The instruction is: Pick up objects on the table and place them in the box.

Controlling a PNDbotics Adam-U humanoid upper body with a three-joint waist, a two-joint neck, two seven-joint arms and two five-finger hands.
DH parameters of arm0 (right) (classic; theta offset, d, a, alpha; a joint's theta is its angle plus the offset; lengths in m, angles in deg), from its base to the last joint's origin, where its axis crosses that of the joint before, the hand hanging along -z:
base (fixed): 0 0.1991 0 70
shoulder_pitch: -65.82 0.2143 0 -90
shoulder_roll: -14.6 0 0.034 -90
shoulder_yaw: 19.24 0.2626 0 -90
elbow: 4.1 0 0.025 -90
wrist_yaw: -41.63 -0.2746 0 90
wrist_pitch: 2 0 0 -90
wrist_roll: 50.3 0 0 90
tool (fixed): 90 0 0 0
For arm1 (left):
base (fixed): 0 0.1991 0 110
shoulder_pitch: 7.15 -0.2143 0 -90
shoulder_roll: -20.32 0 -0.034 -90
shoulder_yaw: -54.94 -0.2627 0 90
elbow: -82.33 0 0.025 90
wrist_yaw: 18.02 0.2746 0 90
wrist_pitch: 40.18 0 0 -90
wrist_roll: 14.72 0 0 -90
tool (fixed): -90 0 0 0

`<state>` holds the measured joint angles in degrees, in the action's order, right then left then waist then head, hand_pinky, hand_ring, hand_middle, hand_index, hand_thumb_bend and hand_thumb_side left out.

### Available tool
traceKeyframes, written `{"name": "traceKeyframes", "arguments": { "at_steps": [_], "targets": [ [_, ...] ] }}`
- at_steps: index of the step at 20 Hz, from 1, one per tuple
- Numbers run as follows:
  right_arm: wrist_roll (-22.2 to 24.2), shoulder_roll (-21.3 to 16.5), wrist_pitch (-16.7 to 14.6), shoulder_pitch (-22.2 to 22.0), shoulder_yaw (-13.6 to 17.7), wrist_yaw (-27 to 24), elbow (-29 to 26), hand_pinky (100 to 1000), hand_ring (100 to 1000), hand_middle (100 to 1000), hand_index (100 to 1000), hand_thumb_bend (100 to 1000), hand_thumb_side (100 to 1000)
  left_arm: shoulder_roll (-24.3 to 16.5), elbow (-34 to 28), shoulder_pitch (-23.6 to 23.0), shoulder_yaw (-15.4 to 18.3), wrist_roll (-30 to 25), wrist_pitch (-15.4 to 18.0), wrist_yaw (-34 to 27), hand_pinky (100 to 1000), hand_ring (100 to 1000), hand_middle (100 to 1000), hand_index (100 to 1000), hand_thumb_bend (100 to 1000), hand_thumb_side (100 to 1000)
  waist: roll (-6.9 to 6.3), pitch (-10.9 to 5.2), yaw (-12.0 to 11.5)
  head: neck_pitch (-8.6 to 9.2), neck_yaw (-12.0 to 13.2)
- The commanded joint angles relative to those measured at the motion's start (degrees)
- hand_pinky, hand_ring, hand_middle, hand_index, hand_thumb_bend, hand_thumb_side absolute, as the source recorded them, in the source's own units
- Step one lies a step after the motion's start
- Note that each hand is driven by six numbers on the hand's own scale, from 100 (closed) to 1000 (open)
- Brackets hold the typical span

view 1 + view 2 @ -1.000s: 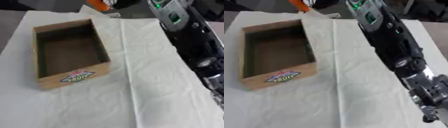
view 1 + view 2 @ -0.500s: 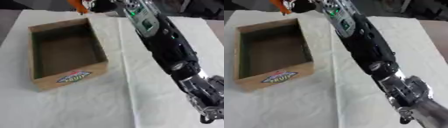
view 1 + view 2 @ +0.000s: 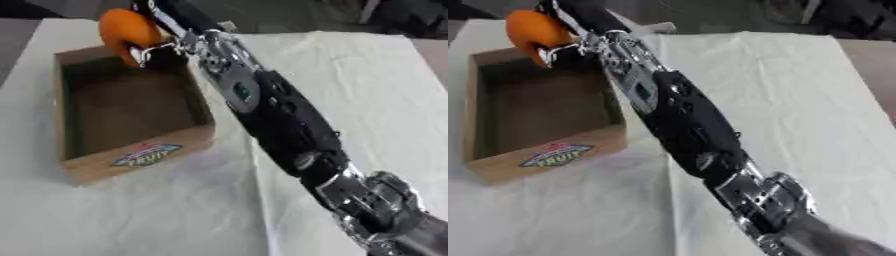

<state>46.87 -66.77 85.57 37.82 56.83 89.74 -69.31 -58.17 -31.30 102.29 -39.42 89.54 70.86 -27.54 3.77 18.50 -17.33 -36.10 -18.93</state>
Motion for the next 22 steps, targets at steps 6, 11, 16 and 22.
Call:
{"name": "traceKeyframes", "arguments": {
  "at_steps": [6, 11, 16, 22],
  "targets": [
    [2.93, 2.20, -1.86, -0.34, -1.11, 7.26, 4.77, 803, 792, 451, 701, 100, 198, 0.00, -0.96, 0.88, -0.24, -0.27, -0.05, -0.57, 413, 515, 633, 699, 100, 950, -0.35, -0.64, -0.13, 0.52, -0.55],
    [6.62, 3.43, -1.68, -0.78, -0.95, 11.49, 6.89, 824, 841, 559, 778, 100, 200, 0.15, -0.96, 0.94, -0.28, -0.37, -0.08, -0.59, 413, 515, 633, 700, 100, 947, -0.33, -0.48, -0.21, 0.54, -0.79],
    [10.86, 4.22, -3.88, -0.70, -0.11, 15.24, 8.75, 862, 887, 648, 878, 100, 210, 0.11, -0.96, 1.12, -0.37, -0.51, 0.01, -0.64, 413, 515, 632, 700, 100, 947, -0.35, -0.31, -0.19, 0.44, -0.84],
    [15.78, 3.82, -4.95, 0.07, 0.83, 13.72, 6.50, 922, 968, 821, 998, 100, 880, 0.13, -0.96, 1.08, -0.30, -0.46, 0.06, -0.62, 413, 514, 630, 699, 100, 947, -0.39, -0.22, 0.21, 0.24, -0.55]
  ]
}}
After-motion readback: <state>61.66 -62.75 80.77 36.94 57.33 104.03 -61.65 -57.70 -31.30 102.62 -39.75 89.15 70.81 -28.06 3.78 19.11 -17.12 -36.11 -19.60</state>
